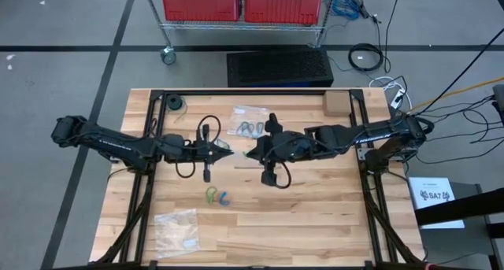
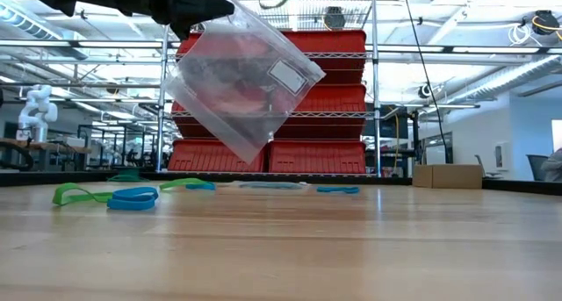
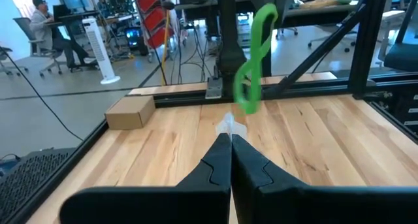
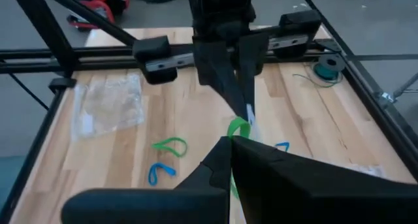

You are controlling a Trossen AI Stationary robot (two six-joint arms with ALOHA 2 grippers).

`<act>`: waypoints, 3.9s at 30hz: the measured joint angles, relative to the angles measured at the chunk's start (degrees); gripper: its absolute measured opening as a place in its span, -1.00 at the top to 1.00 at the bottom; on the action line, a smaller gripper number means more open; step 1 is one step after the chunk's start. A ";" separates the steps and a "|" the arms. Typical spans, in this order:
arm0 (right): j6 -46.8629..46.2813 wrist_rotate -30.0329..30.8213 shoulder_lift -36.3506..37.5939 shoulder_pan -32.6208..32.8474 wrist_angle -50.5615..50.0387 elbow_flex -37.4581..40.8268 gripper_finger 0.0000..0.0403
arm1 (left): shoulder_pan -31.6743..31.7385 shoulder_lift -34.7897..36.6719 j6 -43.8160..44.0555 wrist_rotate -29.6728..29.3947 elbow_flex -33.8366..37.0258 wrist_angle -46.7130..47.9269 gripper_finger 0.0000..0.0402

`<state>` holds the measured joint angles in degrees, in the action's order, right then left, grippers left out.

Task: Sort rubber bands
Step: Put the right green rubber band into the bottom right zip bag, then put the top green rubber band into the bottom right zip bag

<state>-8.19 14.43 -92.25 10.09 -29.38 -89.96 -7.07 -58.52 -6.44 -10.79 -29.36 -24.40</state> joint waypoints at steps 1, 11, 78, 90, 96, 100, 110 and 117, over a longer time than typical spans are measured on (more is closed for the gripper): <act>-0.30 -0.27 0.00 -0.02 0.06 -0.10 1.00 | -0.02 0.00 0.00 0.00 0.00 0.00 1.00; -1.23 -1.41 -1.60 -0.63 -1.03 -0.05 1.00 | -0.02 0.00 0.00 0.00 0.00 -0.45 1.00; 4.50 -5.60 0.43 -5.14 -12.25 -0.10 -0.05 | 2.46 2.76 -3.94 -3.32 -0.02 -0.55 1.00; 4.13 -10.00 0.94 -3.78 -10.76 12.13 0.85 | 5.07 16.74 -4.63 -3.93 5.93 -1.79 1.00; 2.57 -14.33 -0.70 -4.51 15.93 24.24 0.91 | 5.40 24.11 -6.19 -6.76 8.81 -1.30 1.00; 1.85 -13.42 -5.90 -6.01 25.98 26.16 0.90 | 5.53 27.85 -6.51 -10.65 9.22 2.71 1.00; 7.34 -9.94 -25.07 -10.42 31.53 11.49 0.57 | 5.51 31.90 -6.40 -11.97 9.22 8.08 1.00; 9.28 -9.89 -35.49 -13.98 30.40 1.13 0.13 | 5.51 31.93 -6.36 -12.04 9.22 8.66 1.00</act>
<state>1.09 4.54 -127.74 -3.90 1.02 -88.83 -1.56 -26.59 -12.80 -22.83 -20.14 -15.75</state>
